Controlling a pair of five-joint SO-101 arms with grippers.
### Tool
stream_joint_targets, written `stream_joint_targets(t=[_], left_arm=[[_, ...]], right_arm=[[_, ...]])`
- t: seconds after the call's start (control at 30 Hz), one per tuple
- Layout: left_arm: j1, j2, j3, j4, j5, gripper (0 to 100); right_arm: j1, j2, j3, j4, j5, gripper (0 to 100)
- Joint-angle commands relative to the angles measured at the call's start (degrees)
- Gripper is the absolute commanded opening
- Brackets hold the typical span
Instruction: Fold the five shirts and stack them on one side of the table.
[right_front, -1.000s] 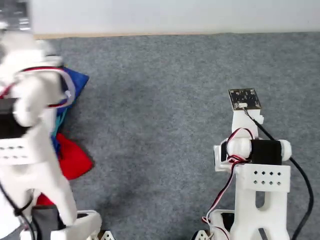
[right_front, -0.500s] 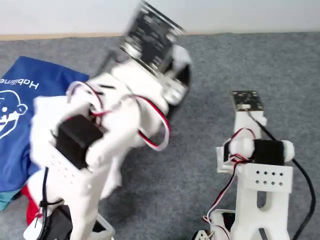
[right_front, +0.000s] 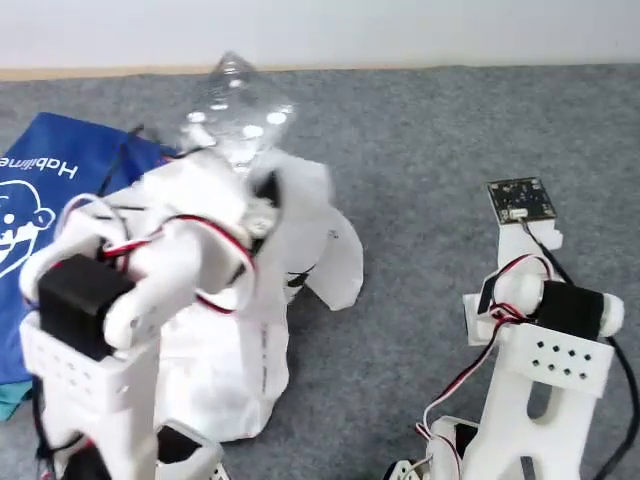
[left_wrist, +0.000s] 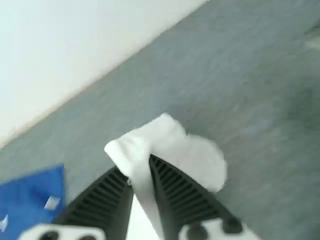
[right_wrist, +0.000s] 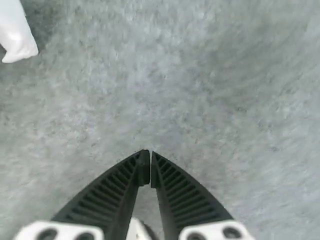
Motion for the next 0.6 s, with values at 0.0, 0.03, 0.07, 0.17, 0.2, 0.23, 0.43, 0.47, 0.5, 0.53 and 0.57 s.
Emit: stream_joint_targets(t=[0.0, 0.03, 0.07, 0.17, 0.2, 0.23, 0.43, 0.47, 0.5, 0.53, 0.57], left_arm=[[-9.4, -6.9, 8.7, 1.3, -4.6, 0], [-12.0, -8.5, 11.4, 1.2, -5.6, 0], [-14.7, -9.9, 13.8, 1.2, -6.5, 0], [-22.9, -13.4, 20.6, 1.1, -9.0, 0], [-25.1, -14.2, 22.8, 1.1, -9.7, 0], [-27.0, -14.9, 24.7, 1.1, -10.1, 0], [-34.0, -18.2, 34.0, -1.8, -10.1, 0], [-34.5, -18.6, 35.3, -2.3, -10.1, 0], [-35.2, -19.1, 36.6, -2.7, -10.1, 0], [-35.8, -19.6, 37.7, -3.3, -10.1, 0], [-36.3, -20.1, 38.5, -3.7, -10.1, 0]], right_arm=[[0.2, 0.2, -0.3, -3.6, 3.5, 0.9], [-0.7, 0.2, -0.3, -4.4, 4.1, 0.9], [-2.0, 0.2, -0.3, -4.7, 4.5, 0.9], [-7.8, 0.2, -0.3, -5.1, 4.3, 0.9], [-10.1, 0.2, -0.3, -5.1, 4.2, 0.9], [-12.3, 0.2, -0.3, -5.1, 4.2, 0.9], [-22.2, 6.5, -0.5, -8.0, 2.0, 1.1], [-23.3, 8.5, -0.7, -8.7, 1.8, 1.1], [-24.7, 10.4, -1.0, -9.5, 1.6, 1.1], [-25.8, 12.4, -1.6, -10.1, 1.6, 1.2], [-27.0, 14.5, -2.2, -10.7, 1.6, 1.4]])
